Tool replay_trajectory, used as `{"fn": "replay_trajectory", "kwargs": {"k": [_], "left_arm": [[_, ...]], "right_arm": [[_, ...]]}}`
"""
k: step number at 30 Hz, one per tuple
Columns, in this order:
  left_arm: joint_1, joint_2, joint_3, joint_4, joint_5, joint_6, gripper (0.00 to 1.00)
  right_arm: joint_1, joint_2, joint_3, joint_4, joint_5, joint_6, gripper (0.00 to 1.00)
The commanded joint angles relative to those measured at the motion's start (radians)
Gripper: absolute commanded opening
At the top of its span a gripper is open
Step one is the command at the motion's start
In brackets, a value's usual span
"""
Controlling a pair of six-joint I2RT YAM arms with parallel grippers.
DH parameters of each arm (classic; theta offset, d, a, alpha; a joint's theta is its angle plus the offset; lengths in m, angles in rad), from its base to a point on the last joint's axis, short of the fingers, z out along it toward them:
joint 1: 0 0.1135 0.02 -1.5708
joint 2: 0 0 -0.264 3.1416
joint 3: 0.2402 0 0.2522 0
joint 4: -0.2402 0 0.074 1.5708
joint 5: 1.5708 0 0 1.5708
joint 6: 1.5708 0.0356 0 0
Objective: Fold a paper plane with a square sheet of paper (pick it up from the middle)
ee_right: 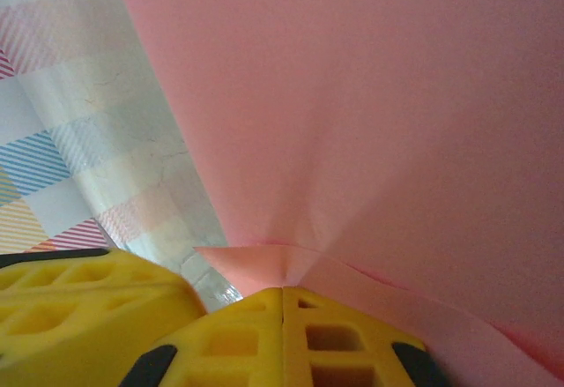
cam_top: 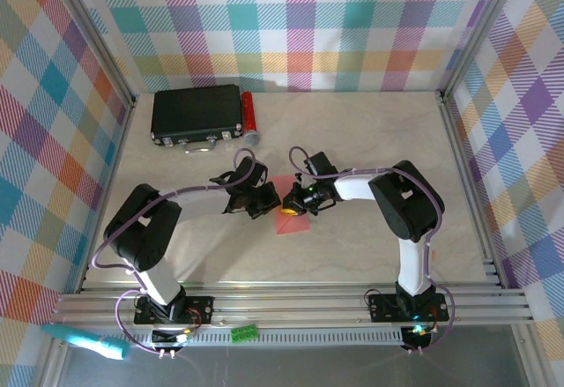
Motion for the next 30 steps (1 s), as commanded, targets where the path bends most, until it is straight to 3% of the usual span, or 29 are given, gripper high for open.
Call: {"fn": "replay_trajectory", "kwargs": {"k": [1, 14, 21, 30], "left_arm": [[-0.007, 0.028, -0.002, 0.01, -0.009, -0.017, 0.0], [-0.009, 0.086, 0.001, -0.097, -0.078, -0.011, 0.0], [-0.01, 0.105, 0.01, -0.168, -0.096, 0.025, 0.0], [-0.01, 0.124, 0.052, -0.195, -0.091, 0.063, 0.0]], "right_arm": [[0.006, 0.089, -0.048, -0.135, 0.139, 0.006, 0.0], [0.005, 0.062, -0.054, -0.101, 0.111, 0.006, 0.0], [0.005, -0.057, -0.007, -0.124, 0.134, -0.094, 0.0], [0.005, -0.046, 0.008, -0.162, 0.187, -0.179, 0.0]]}}
